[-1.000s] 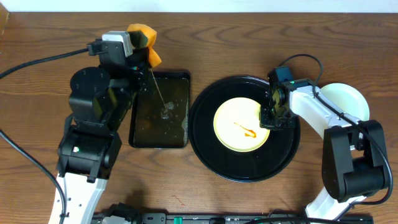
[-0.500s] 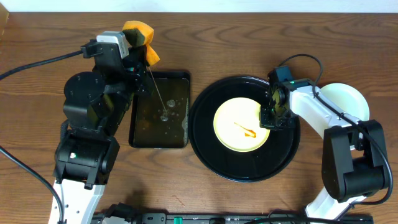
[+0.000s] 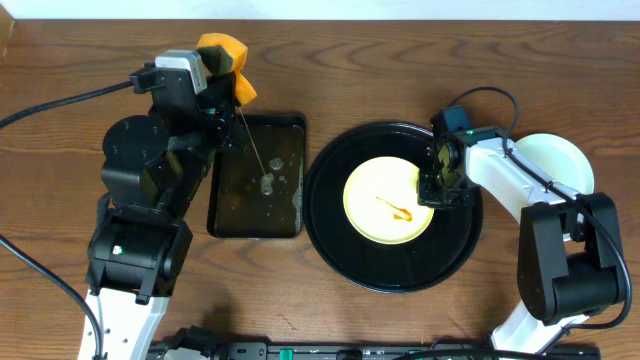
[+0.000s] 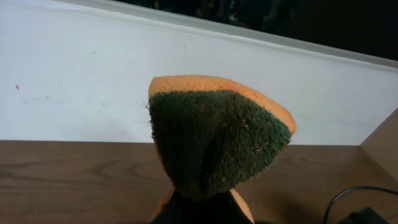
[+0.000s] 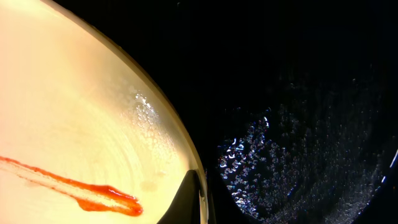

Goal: Clean dirty plates on tray and stack at the side
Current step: 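Pinch the sponge with the left gripper and lift it from the tray, then carry the sponge with the left gripper over the yellow plate, then scrub the yellow plate with the left-held sponge while right gripper holds it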

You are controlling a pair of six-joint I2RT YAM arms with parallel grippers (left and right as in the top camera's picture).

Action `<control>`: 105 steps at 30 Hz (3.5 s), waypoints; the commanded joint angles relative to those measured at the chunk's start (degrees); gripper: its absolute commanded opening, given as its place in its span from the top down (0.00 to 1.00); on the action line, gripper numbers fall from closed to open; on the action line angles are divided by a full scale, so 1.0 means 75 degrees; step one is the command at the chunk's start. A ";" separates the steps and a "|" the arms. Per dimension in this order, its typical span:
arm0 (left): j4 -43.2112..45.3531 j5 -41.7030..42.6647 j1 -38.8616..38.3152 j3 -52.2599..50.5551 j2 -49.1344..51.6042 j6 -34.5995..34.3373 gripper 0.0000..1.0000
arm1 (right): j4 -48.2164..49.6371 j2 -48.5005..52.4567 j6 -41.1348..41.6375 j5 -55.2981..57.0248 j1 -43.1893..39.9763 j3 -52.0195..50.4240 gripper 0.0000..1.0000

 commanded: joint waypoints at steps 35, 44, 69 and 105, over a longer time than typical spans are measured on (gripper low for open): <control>-0.3287 -0.0006 -0.0434 0.0006 0.4447 -0.0653 0.93 | -0.0058 0.0140 -0.0006 0.0047 -0.0047 -0.0219 0.99; -0.3217 0.2177 -0.0530 0.0006 0.4447 -0.1102 0.92 | -0.0058 0.0140 -0.0009 -0.0047 -0.0041 -0.0219 0.99; 0.0047 0.2801 -0.3824 0.0006 0.5986 -0.6149 0.93 | -0.0096 0.0140 -0.0006 -0.0560 -0.0038 -0.0219 0.99; 0.1052 0.2020 -0.4269 0.0006 0.7921 -0.6251 0.92 | -0.0096 0.0143 -0.0012 -0.0551 -0.0041 -0.0219 0.99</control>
